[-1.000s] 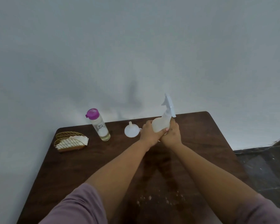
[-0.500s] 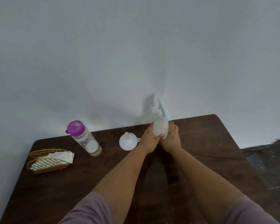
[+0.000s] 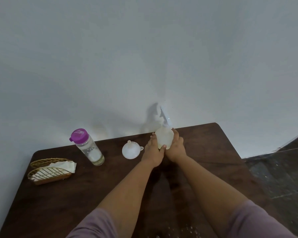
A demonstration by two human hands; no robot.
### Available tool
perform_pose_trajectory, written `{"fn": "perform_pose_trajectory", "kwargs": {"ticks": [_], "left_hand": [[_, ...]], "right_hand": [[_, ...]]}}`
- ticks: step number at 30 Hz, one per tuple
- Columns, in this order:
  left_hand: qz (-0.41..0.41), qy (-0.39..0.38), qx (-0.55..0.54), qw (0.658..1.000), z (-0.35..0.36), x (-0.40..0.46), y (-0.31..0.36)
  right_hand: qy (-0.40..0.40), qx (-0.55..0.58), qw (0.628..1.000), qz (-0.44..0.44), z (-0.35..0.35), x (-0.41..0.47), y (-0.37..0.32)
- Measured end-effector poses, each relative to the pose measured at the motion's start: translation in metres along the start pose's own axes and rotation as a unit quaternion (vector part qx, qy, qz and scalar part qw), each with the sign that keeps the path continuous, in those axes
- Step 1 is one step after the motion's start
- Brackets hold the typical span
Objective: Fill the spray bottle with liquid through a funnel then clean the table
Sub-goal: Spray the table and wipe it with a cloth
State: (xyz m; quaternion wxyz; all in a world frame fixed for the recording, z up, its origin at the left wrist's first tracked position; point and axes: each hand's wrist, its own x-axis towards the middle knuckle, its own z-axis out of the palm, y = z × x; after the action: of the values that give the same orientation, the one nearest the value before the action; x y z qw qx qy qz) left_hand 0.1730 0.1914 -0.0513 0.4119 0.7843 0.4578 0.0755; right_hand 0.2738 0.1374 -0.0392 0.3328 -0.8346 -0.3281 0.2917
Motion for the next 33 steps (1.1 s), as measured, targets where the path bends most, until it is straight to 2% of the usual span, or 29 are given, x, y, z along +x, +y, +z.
{"fn": "perform_pose_trajectory", "kwargs": {"ticks": [6, 15, 22, 28, 33], "left_hand": [[-0.019, 0.065, -0.026, 0.997, 0.002, -0.054, 0.012], [-0.025, 0.157, -0.019, 0.987, -0.015, -0.177, 0.027], [-0.112, 0.214, 0.06, 0.968, -0.028, -0.289, -0.001], [-0.163, 0.262, 0.091, 0.947, -0.05, -0.365, -0.043], [-0.196, 0.298, 0.079, 0.931, -0.072, -0.398, -0.076]], "right_hand": [[0.014, -0.001, 1.0, -0.023, -0.016, -0.044, 0.002], [-0.019, -0.02, 0.997, -0.076, -0.032, -0.143, -0.007], [-0.059, -0.049, 0.989, -0.123, -0.012, -0.226, -0.02], [-0.118, -0.1, 0.968, -0.2, 0.024, -0.278, -0.04], [-0.195, -0.166, 0.93, -0.264, 0.061, -0.301, -0.054]]}}
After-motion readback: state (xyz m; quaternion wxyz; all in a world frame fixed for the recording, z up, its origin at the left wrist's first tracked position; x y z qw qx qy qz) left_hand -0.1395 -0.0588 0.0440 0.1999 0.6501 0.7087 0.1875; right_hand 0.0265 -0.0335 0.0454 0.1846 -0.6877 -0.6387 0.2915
